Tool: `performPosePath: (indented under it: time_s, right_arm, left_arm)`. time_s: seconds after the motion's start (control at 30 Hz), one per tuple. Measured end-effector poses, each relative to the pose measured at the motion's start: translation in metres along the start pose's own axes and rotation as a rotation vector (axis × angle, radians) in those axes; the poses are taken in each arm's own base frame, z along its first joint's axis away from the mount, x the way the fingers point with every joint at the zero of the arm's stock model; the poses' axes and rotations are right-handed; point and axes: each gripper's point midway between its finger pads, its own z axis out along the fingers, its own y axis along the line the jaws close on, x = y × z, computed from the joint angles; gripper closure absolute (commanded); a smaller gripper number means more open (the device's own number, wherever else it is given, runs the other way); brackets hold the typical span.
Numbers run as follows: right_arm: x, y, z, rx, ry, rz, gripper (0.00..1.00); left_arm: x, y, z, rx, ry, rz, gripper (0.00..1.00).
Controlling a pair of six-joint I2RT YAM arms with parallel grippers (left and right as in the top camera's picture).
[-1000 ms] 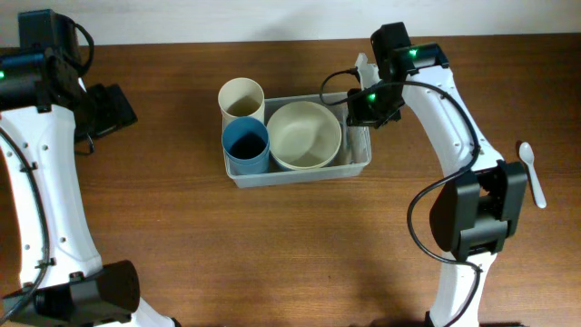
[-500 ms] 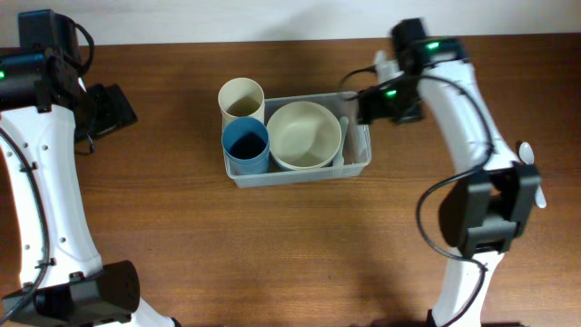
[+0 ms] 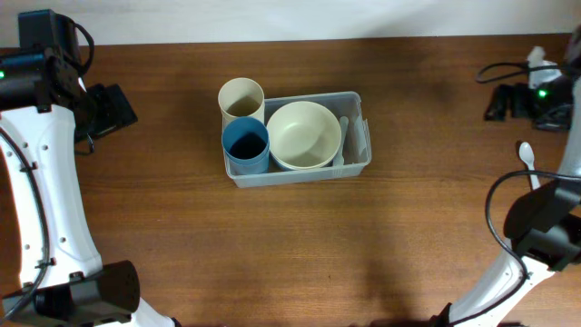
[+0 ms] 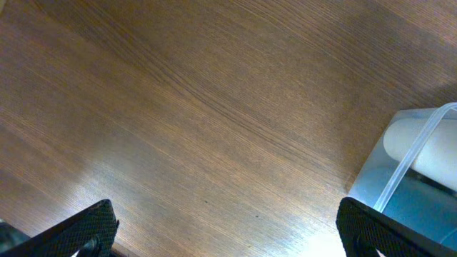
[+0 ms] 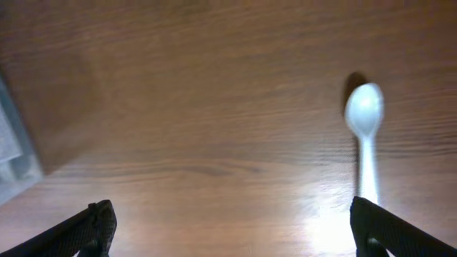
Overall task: Pack container
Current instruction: 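Carry the fork with the right gripper into the container's right side, then move the right gripper back to the white spoon and grasp it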
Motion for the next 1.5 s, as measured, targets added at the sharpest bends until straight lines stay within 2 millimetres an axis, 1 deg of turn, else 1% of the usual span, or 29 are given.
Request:
performPosePath:
  time_s: [0.13,0.27,0.37,0.4,0.5,0.57,0.67,0.83,1.0,1.2,1.5]
  right_arm:
    - [-0.004,-0.03,0.004,0.022,-0.051,0.02,0.02]
    - [0.001,-0.063,0.015,0.046,-0.074,0.041,0.01]
    - [0.008,-0.081,0.028,0.056,-0.076,0.045,0.01]
    - [0.012,-0.084,0.033,0.053,-0.065,0.036,0.01]
    - [0.028,-0.084,0.047,0.039,-0.011,-0.034,0.01]
    - [0.036,-0.087,0.053,0.055,0.023,-0.079,0.01]
    - [0.045,-0.096,0.055,0.11,0.072,-0.141,0.01]
    - [0.054,-0.114,0.055,0.204,0.136,-0.195,0.01]
    - [0.066,-0.121,0.067,0.232,0.187,-0.253,0.01]
    - [0.067,-0.131,0.086,0.265,0.165,-0.244,0.01]
    - [0.077,-0.142,0.105,0.216,0.158,-0.191,0.01]
  left_arm:
    - [0.0,0.0,0.0,0.0,0.0,0.0,0.0]
    - [0.0,0.0,0.0,0.0,0.0,0.0,0.0]
    - [0.0,0.0,0.0,0.0,0.0,0.0,0.0]
    - [0.0,0.0,0.0,0.0,0.0,0.0,0.0]
    - [0.0,0.0,0.0,0.0,0.0,0.0,0.0]
    - [0.0,0.0,0.0,0.0,0.0,0.0,0.0]
    - [0.0,0.0,0.0,0.0,0.0,0.0,0.0]
    - [0.0,0.0,0.0,0.0,0.0,0.0,0.0]
    - [0.0,0.0,0.0,0.0,0.0,0.0,0.0]
    - [0.0,0.0,0.0,0.0,0.0,0.0,0.0]
    - [0.0,0.0,0.0,0.0,0.0,0.0,0.0]
